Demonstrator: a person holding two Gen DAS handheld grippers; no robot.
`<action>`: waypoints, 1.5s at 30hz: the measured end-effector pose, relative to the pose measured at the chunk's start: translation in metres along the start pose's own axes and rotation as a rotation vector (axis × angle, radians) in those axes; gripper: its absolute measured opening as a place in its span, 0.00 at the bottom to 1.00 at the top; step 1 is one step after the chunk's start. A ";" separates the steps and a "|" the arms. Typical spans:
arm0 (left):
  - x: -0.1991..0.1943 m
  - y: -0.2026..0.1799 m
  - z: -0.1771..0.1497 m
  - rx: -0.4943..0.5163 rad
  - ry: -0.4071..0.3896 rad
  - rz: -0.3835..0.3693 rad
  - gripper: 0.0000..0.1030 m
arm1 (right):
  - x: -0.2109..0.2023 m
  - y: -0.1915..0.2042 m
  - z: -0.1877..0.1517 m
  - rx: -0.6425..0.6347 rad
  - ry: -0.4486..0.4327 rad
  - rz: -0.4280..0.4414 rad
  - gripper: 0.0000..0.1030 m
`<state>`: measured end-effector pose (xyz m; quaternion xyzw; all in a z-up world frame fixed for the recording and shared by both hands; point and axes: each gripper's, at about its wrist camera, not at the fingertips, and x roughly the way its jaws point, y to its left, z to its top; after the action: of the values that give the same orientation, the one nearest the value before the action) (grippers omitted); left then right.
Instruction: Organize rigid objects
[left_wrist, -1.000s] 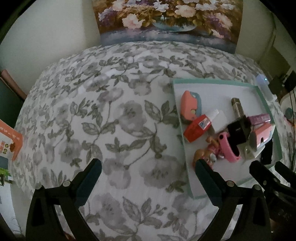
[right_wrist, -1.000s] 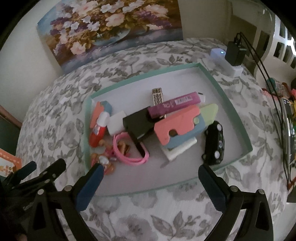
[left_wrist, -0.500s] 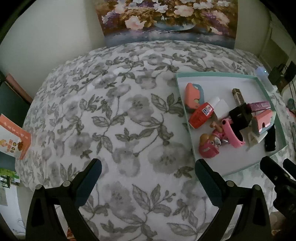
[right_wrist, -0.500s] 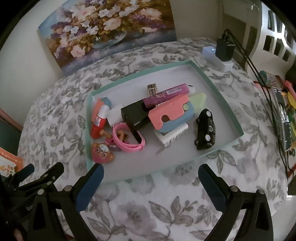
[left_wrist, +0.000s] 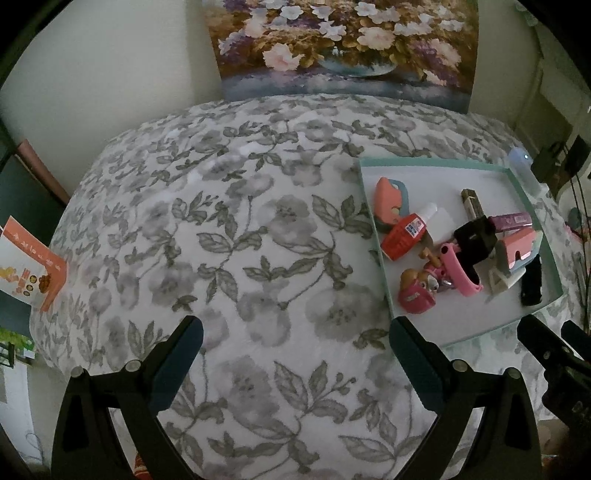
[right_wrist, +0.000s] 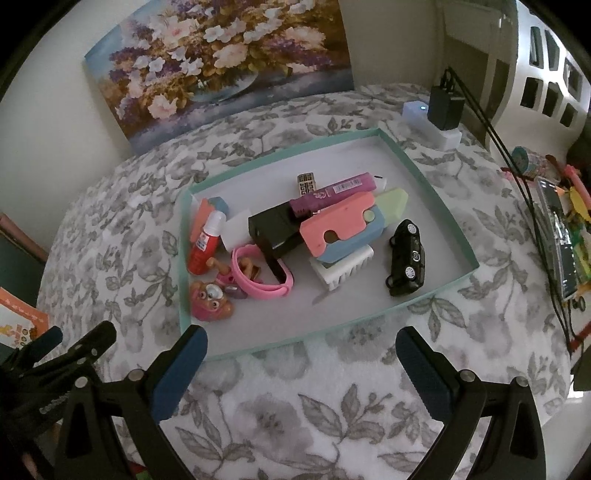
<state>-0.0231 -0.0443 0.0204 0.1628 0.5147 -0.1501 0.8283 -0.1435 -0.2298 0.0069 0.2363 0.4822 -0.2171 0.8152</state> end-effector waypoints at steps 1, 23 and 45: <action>0.000 0.000 0.000 -0.001 0.000 0.001 0.98 | 0.000 0.000 0.000 -0.002 0.000 -0.002 1.00; 0.008 0.011 0.002 -0.022 0.059 0.018 0.98 | -0.001 0.003 0.003 -0.046 -0.006 -0.016 1.00; 0.011 0.011 0.002 -0.019 0.073 0.022 0.98 | 0.000 0.005 0.003 -0.061 -0.003 -0.025 1.00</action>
<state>-0.0125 -0.0357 0.0127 0.1657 0.5440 -0.1300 0.8122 -0.1384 -0.2272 0.0087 0.2051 0.4901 -0.2128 0.8200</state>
